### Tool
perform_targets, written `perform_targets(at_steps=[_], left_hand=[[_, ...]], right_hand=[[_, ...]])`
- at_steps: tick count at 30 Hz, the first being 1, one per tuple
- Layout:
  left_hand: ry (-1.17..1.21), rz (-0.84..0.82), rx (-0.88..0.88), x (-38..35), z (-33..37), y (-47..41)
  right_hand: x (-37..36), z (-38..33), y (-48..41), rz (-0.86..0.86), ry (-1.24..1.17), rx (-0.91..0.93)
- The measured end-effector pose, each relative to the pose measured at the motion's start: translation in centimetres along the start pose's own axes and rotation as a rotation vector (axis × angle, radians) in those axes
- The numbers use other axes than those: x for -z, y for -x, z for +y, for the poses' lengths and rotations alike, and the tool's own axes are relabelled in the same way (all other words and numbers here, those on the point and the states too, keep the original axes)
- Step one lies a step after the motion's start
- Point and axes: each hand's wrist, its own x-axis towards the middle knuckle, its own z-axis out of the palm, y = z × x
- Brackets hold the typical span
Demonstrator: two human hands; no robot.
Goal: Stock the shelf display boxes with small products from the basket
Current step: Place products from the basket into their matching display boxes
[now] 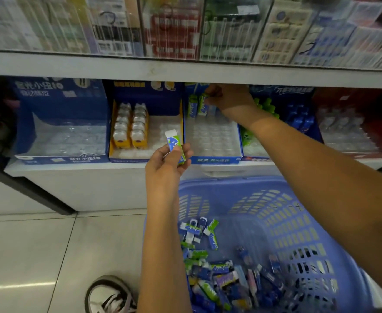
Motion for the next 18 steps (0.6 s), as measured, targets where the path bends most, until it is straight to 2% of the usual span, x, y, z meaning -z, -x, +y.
perform_targets(at_steps=[14,18], left_hand=[[0.057,-0.018,0.018,-0.7,0.5,0.5],[0.079,-0.032,0.025,-0.8,0.6,0.3]], right_hand=[[0.2,0.9,-0.7,-0.043,0.041,0.094],[-0.7,1.1,-1.1,-0.038,0.042,0.073]])
